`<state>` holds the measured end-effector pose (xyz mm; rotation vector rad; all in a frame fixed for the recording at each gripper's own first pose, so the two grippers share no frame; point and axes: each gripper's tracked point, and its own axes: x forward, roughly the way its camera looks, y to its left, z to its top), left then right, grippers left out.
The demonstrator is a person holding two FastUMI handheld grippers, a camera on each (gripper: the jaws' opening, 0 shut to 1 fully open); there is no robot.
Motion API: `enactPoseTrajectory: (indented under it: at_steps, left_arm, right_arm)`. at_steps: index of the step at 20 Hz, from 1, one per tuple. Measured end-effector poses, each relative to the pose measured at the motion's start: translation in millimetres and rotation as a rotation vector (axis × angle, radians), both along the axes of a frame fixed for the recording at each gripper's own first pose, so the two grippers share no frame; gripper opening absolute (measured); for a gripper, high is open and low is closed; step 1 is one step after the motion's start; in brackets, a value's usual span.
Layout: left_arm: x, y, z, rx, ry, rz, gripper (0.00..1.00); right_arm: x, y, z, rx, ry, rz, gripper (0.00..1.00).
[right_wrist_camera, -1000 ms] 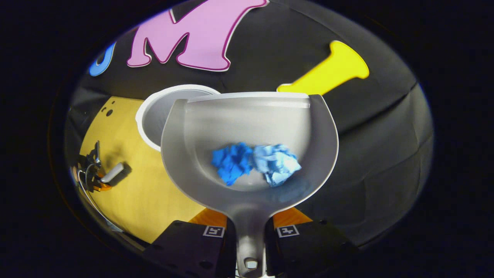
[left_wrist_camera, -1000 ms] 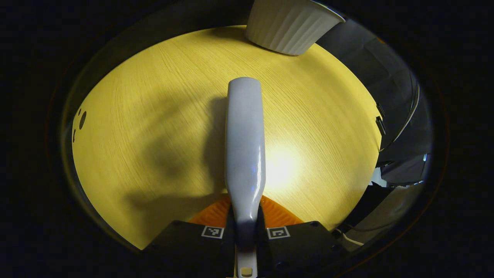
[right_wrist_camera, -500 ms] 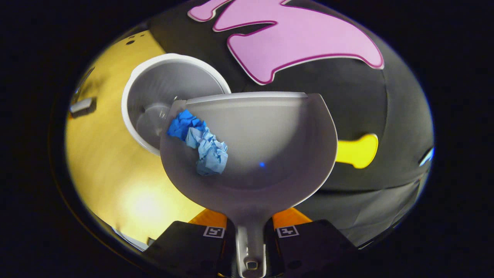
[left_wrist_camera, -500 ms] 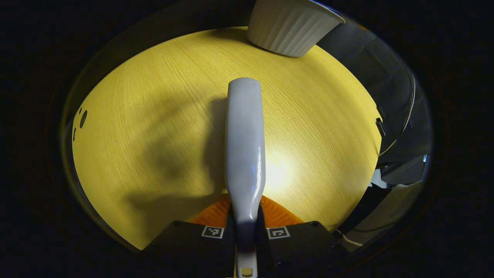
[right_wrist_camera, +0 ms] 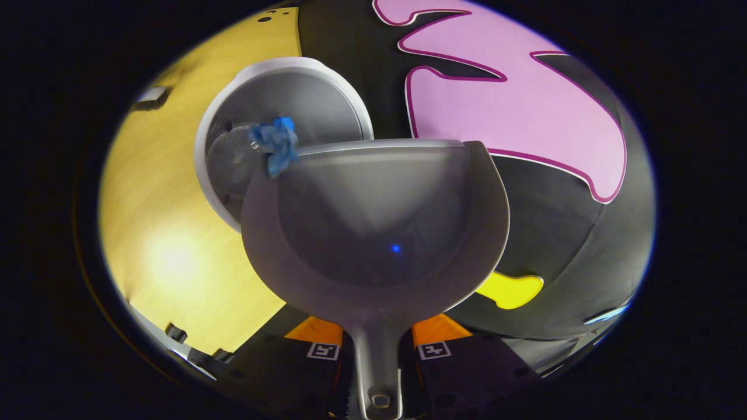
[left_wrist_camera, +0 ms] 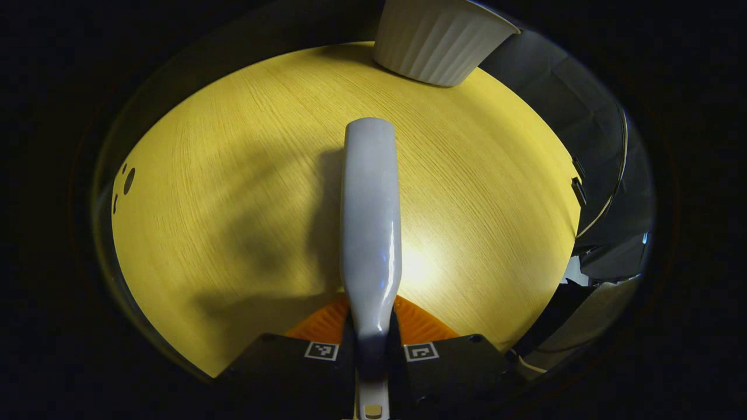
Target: Pick up the small broom and dustpan from the desktop, sweep the trash into the dustpan with the broom, and then empty the trash into the garbage bin.
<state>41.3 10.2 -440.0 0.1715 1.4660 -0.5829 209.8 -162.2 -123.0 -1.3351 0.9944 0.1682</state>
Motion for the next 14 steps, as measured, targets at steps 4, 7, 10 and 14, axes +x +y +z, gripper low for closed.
enactPoseTrajectory:
  at_steps: [4, 7, 10, 14]
  left_arm:
    - [1, 0, -1, 0.007, -0.002, -0.003, 0.26]
    - [1, 1, -2, 0.017, -0.003, -0.005, 0.27]
    - [1, 2, -2, 0.027, -0.006, -0.011, 0.27]
    - [1, 2, -2, 0.036, -0.008, -0.009, 0.27]
  right_arm:
    - [-5, -4, 2, 0.024, -0.020, -0.018, 0.33]
    - [-13, -6, -4, 0.186, -0.053, -0.140, 0.34]
    - [-31, -2, -14, 0.401, -0.072, -0.303, 0.34]
    - [-36, 9, -19, 0.671, -0.130, -0.458, 0.34]
